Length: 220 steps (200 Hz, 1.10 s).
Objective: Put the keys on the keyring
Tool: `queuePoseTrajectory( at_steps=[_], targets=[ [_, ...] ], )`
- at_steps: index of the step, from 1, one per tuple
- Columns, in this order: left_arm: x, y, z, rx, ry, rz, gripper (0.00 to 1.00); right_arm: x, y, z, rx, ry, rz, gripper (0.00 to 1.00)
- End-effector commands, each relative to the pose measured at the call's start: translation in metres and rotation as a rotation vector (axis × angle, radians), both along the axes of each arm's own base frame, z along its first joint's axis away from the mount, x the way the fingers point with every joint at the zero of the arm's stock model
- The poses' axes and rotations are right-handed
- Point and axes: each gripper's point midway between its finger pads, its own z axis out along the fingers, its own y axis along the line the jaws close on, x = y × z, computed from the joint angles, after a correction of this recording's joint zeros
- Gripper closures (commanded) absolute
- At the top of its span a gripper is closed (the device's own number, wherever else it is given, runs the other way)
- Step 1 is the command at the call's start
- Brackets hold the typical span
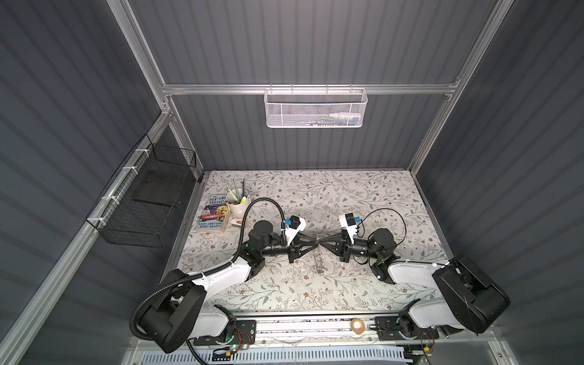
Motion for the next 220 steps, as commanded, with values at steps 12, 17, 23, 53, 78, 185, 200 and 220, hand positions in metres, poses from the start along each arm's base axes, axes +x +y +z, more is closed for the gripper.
queuePoseTrajectory(
  at_steps=[12,17,23,53,78,185,200,220],
  targets=[
    [-0.003,-0.004,0.009,-0.030,-0.014,-0.027,0.81,-0.002,0.000,0.007,0.021,-0.036,0.015,1.00],
    [-0.003,-0.004,0.009,-0.032,-0.013,-0.027,0.81,-0.002,0.000,0.008,0.021,-0.036,0.015,1.00],
    [-0.003,-0.004,0.010,-0.034,-0.014,-0.026,0.81,-0.002,0.000,0.007,0.019,-0.033,0.016,1.00],
    [-0.002,-0.005,0.009,-0.033,-0.010,-0.027,0.83,-0.002,0.002,0.006,0.017,-0.030,0.024,1.00],
    [-0.002,-0.006,0.008,-0.031,-0.006,-0.033,0.86,-0.002,0.001,0.006,0.016,-0.029,0.023,1.00],
    [-0.006,0.004,0.006,0.192,-0.052,-0.052,1.00,0.006,-0.014,0.015,0.047,-0.034,-0.045,0.63],
    [-0.006,0.005,0.008,0.222,-0.062,-0.057,1.00,0.009,-0.022,0.020,0.073,-0.039,-0.071,0.59],
    [-0.007,0.006,0.011,0.253,-0.066,-0.072,1.00,0.013,-0.026,0.020,0.072,-0.032,-0.106,0.55]
  ],
)
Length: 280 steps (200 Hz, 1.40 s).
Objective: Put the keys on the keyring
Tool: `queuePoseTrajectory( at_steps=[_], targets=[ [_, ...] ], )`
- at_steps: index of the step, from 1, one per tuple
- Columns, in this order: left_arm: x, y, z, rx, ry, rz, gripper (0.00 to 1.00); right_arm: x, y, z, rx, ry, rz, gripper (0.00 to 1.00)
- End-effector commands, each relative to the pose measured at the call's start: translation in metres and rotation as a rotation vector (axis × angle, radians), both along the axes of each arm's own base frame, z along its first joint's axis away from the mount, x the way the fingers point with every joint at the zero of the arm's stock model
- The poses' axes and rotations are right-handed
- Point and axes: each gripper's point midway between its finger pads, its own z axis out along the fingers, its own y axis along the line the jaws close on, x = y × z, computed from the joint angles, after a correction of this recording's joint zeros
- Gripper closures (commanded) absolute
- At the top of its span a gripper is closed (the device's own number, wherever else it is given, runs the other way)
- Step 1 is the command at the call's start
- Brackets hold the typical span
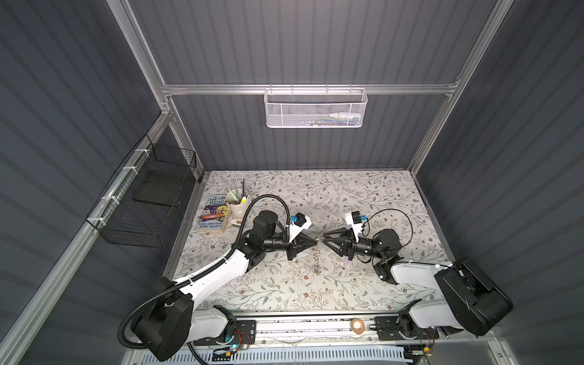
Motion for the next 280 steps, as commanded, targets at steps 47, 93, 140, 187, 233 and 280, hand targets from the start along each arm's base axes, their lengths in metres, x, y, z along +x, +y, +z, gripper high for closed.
queuePoseTrajectory(
  at_steps=[47,93,140,187,233,280],
  targets=[
    [-0.005,0.006,0.006,0.127,-0.054,-0.050,1.00,0.016,-0.015,0.003,-0.020,-0.006,-0.148,0.51],
    [0.005,0.001,0.007,0.084,-0.059,-0.010,1.00,0.029,-0.019,-0.007,-0.066,0.040,-0.225,0.47],
    [0.021,-0.002,-0.001,-0.011,-0.141,0.116,1.00,0.049,-0.034,-0.023,-0.139,0.109,-0.376,0.36],
    [0.041,0.000,-0.017,-0.105,-0.273,0.277,1.00,0.067,-0.040,-0.045,-0.205,0.202,-0.460,0.29],
    [0.037,0.000,-0.050,-0.140,-0.350,0.322,1.00,0.083,-0.057,-0.056,-0.231,0.228,-0.587,0.22],
    [0.035,-0.003,-0.072,-0.140,-0.439,0.375,1.00,0.091,-0.063,-0.059,-0.261,0.245,-0.639,0.20]
  ],
)
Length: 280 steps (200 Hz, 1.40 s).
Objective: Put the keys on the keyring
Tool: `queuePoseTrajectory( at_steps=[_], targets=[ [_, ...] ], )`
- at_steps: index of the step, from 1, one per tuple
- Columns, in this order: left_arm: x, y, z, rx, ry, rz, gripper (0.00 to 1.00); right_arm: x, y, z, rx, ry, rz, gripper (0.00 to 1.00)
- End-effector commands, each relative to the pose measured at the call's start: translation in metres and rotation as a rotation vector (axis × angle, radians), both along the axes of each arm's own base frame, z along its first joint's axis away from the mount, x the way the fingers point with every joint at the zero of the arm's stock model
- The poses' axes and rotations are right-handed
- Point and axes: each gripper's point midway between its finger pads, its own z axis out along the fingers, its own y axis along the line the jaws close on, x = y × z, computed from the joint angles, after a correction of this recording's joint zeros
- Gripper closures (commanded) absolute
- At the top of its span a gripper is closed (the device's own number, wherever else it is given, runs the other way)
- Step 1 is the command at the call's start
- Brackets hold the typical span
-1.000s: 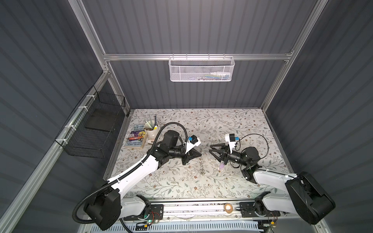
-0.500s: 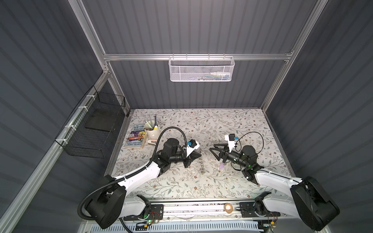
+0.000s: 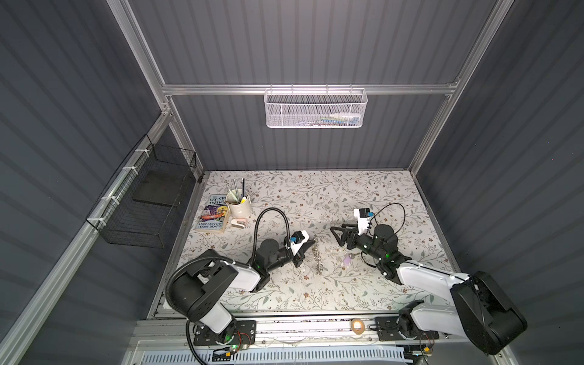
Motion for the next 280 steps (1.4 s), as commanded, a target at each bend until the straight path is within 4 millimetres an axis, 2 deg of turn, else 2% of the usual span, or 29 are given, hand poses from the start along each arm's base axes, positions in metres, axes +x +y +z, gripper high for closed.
queuePoseTrajectory(
  at_steps=[1,24,58,61,77,127,176,220,280],
  targets=[
    [-0.003,0.000,-0.003,0.008,-0.083,0.038,1.00,0.009,-0.005,0.006,-0.019,-0.009,-0.043,0.20],
    [-0.008,-0.008,-0.017,0.095,-0.121,0.043,1.00,0.004,-0.007,0.006,-0.028,0.023,-0.038,0.20],
    [-0.010,-0.016,-0.026,0.171,-0.173,0.057,1.00,-0.010,-0.013,0.003,-0.061,0.058,-0.037,0.20],
    [-0.010,-0.017,-0.026,0.175,-0.178,0.058,1.00,-0.012,-0.015,0.011,-0.055,0.037,-0.038,0.20],
    [-0.012,-0.020,-0.029,0.199,-0.194,0.057,1.00,-0.016,-0.018,0.014,-0.070,0.034,-0.037,0.20],
    [-0.020,-0.023,-0.007,0.189,-0.238,0.048,1.00,-0.025,-0.015,0.021,-0.068,0.029,0.001,0.21],
    [-0.035,-0.029,0.017,0.199,-0.276,0.010,1.00,-0.036,-0.015,0.036,-0.054,-0.001,0.027,0.22],
    [-0.039,-0.029,0.020,0.231,-0.276,-0.003,1.00,-0.051,-0.010,0.044,-0.031,-0.033,0.094,0.23],
    [-0.042,-0.032,0.012,0.278,-0.199,-0.035,1.00,-0.064,-0.001,0.037,-0.046,-0.064,0.187,0.27]
  ],
)
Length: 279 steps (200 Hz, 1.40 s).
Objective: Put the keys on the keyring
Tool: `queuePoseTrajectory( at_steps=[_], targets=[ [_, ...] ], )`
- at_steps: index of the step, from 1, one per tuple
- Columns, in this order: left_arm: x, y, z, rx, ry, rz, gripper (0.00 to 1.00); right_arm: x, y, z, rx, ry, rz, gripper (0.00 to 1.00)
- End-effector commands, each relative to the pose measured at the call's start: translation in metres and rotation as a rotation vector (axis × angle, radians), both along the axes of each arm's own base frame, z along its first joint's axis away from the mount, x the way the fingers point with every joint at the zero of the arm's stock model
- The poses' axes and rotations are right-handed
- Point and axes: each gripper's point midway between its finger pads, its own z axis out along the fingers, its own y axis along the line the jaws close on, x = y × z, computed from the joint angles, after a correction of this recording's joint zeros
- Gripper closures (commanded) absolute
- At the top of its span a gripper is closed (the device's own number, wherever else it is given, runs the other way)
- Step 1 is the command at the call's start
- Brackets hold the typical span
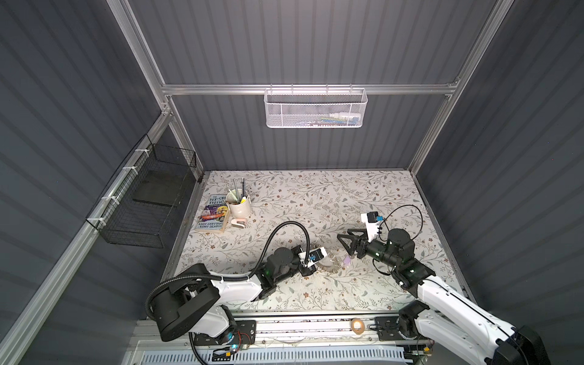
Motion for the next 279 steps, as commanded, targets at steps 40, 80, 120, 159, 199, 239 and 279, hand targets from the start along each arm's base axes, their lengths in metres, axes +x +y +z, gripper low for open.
queuePoseTrajectory(
  at_steps=[40,80,120,159,199,239,279],
  targets=[
    [-0.001,-0.003,0.009,-0.037,0.068,0.013,1.00,-0.010,0.012,-0.009,0.003,-0.019,0.098,0.31],
    [-0.001,-0.008,0.014,-0.064,0.126,0.006,1.00,-0.012,0.022,-0.011,-0.010,-0.006,0.146,0.38],
    [-0.001,-0.005,0.013,-0.025,0.190,0.033,1.00,-0.014,0.029,-0.011,-0.014,-0.012,0.170,0.44],
    [-0.004,-0.005,0.015,0.031,0.252,0.025,1.00,-0.016,0.034,-0.011,-0.016,-0.020,0.201,0.49],
    [-0.005,-0.008,0.020,0.097,0.312,0.027,1.00,-0.016,0.037,-0.011,-0.016,-0.028,0.212,0.53],
    [-0.003,-0.009,0.023,0.149,0.361,0.047,1.00,-0.015,0.035,-0.011,-0.020,-0.039,0.198,0.54],
    [-0.002,-0.010,0.016,0.208,0.395,0.051,1.00,-0.012,0.031,-0.016,-0.029,-0.041,0.170,0.54]
  ],
)
